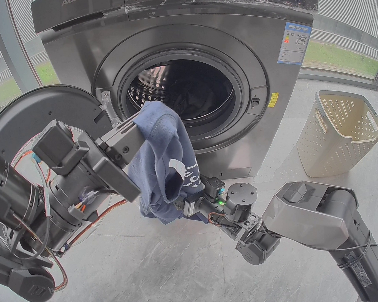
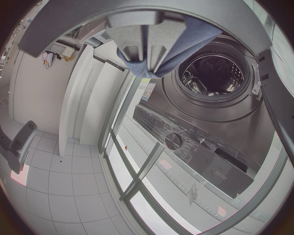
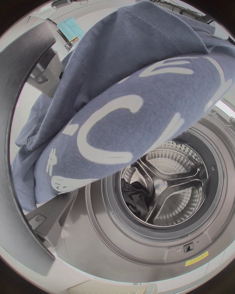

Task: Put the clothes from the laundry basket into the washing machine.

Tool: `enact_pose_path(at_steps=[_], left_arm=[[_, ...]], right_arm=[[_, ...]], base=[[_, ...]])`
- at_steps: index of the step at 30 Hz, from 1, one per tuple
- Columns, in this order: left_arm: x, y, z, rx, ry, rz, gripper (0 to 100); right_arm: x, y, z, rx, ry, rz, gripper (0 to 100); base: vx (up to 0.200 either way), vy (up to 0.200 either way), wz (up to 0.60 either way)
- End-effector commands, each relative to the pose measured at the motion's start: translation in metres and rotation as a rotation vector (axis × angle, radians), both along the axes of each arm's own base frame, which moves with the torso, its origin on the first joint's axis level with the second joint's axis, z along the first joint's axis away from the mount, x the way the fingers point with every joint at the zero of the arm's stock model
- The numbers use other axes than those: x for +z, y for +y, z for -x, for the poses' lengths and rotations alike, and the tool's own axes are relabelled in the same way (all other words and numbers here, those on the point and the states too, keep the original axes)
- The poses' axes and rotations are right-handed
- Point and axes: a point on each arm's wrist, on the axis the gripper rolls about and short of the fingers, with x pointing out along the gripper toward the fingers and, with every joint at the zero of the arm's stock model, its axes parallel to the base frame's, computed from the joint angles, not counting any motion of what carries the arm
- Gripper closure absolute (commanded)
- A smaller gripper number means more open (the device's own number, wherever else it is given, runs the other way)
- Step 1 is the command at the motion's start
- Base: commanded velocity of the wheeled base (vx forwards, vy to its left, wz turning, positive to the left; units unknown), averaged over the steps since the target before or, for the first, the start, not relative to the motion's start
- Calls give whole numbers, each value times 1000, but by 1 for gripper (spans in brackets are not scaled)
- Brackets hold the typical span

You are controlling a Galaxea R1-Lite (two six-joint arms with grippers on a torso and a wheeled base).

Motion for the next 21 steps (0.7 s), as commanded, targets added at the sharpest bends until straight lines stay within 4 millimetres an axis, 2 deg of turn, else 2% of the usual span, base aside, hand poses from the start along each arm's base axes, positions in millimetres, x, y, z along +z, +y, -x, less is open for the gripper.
enact_pose_path(at_steps=[1,6,11,17,19,20,21], left_arm=[[-4,-1,-6,12,13,-8,100],[-6,3,-14,45,24,-16,100],[-8,8,-22,81,31,-19,100],[-13,16,-34,141,49,-26,100],[-17,23,-45,198,64,-27,100],[-17,23,-45,198,64,-27,100],[-21,27,-51,225,78,-34,100]], right_arm=[[1,2,1,3,-6,-5,100],[9,-2,5,4,-10,-7,100],[20,-15,17,0,7,6,100],[44,-33,37,-3,25,18,100],[64,-48,54,-6,30,19,100],[64,-48,54,-6,30,19,100],[73,-58,63,-10,33,22,100]], base=[[0,0,0],[0,0,0],[0,0,0],[0,0,0],[0,0,0],[0,0,0],[0,0,0]])
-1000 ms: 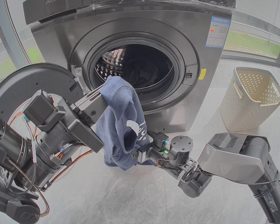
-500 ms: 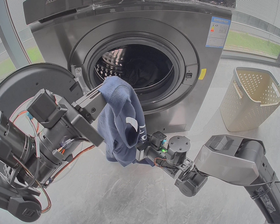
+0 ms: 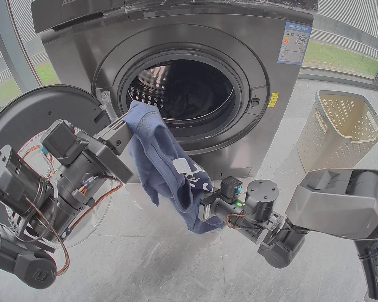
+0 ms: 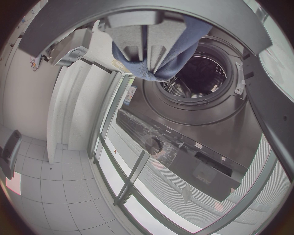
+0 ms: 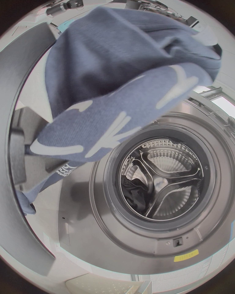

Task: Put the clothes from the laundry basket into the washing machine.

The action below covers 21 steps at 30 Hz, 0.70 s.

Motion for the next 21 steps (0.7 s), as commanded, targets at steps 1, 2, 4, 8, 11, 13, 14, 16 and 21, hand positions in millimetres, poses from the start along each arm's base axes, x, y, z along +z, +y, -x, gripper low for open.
enact_pose_path(at_steps=[1,2,4,8,11,13,14,16,21], left_arm=[[-14,13,-23,100,45,-21,100],[-15,14,-24,105,49,-23,100],[-18,16,-27,115,57,-29,100],[-25,18,-30,128,81,-43,100],[-33,18,-31,132,102,-63,100],[-57,16,-28,121,160,-140,100],[-66,16,-27,115,181,-168,100],[-71,14,-25,108,193,-186,100],[-104,2,-22,58,270,-294,100]], right_arm=[[53,-32,33,-6,-23,-26,100],[57,-36,37,-7,-22,-29,100],[69,-49,46,-20,-23,-41,100],[77,-72,56,-52,-12,-35,100],[82,-78,60,-61,-11,-45,100],[91,-81,61,-66,-20,-82,100],[94,-81,61,-70,-27,-88,100],[96,-82,61,-76,-34,-96,100],[110,-81,63,-91,-67,-133,100]], base=[[0,0,0],[0,0,0],[0,0,0],[0,0,0],[0,0,0],[0,0,0],[0,0,0],[0,0,0],[0,0,0]])
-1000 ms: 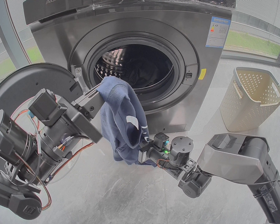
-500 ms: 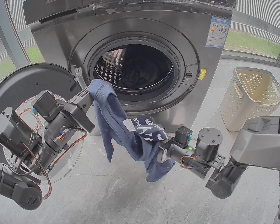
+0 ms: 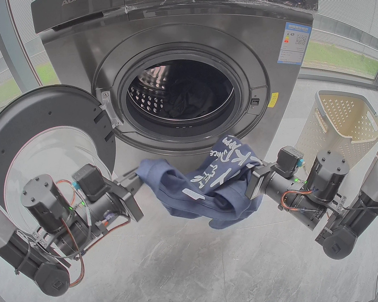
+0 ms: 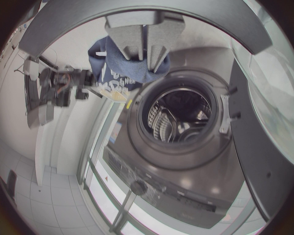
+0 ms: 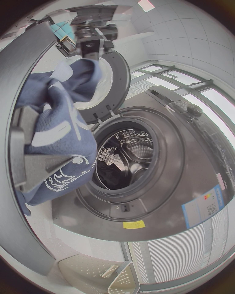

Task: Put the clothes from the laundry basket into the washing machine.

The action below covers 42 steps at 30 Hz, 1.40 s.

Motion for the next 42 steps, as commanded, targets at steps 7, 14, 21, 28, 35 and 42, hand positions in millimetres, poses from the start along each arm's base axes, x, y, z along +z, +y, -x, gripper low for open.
enact_pose_path(at_steps=[7,14,21,28,35,42], left_arm=[[-59,-8,-2,-27,183,-141,100],[-64,-10,-2,-31,198,-151,100],[-69,-6,0,-22,224,-160,0],[-104,4,42,-103,403,-299,0],[-104,-9,58,-191,380,-341,0],[-77,-35,26,-187,216,-231,0]], right_arm=[[44,-1,0,-29,-118,-124,100],[50,0,2,-30,-126,-142,100],[50,-1,1,-35,-129,-142,100],[56,10,-14,-43,-170,-163,100],[55,18,-14,-26,-168,-157,100],[40,29,-7,10,-131,-131,100]], base=[[0,0,0],[0,0,0],[0,0,0],[0,0,0],[0,0,0],[0,0,0]])
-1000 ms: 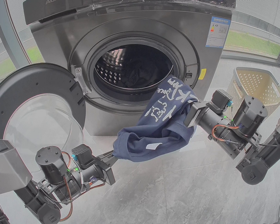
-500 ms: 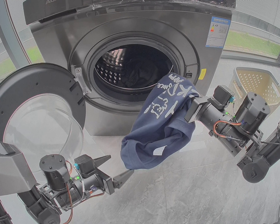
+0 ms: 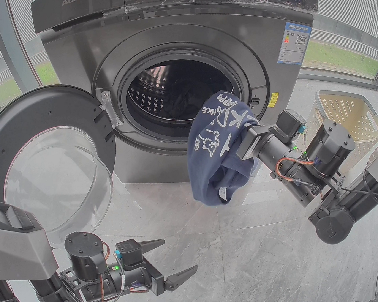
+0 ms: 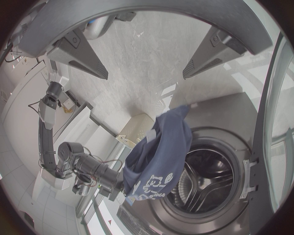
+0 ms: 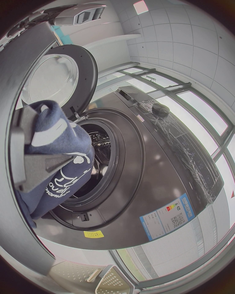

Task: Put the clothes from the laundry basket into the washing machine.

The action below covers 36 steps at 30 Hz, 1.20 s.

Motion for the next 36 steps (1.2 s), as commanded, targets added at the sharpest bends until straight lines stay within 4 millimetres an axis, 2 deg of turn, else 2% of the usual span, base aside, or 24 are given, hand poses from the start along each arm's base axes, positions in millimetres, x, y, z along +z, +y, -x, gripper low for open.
enact_pose_path(at_steps=[1,5,8,16,22,30,36], left_arm=[[22,-24,-26,-9,-120,102,0],[22,-35,-41,-9,-149,123,0],[18,-47,-60,-5,-176,141,0],[8,-65,-90,8,-210,166,0],[0,-67,-105,43,-218,166,0],[-9,-70,-109,44,-209,159,0],[-13,-74,-129,97,-239,181,0]], right_arm=[[-16,14,3,35,38,31,100],[-23,18,1,40,50,45,100],[-29,24,1,52,60,55,100],[-30,33,9,84,60,57,100],[-27,37,14,101,58,55,100],[-25,42,21,112,58,50,100],[-25,44,24,112,61,47,100]], base=[[0,0,0],[0,0,0],[0,0,0],[0,0,0],[0,0,0],[0,0,0],[0,0,0]])
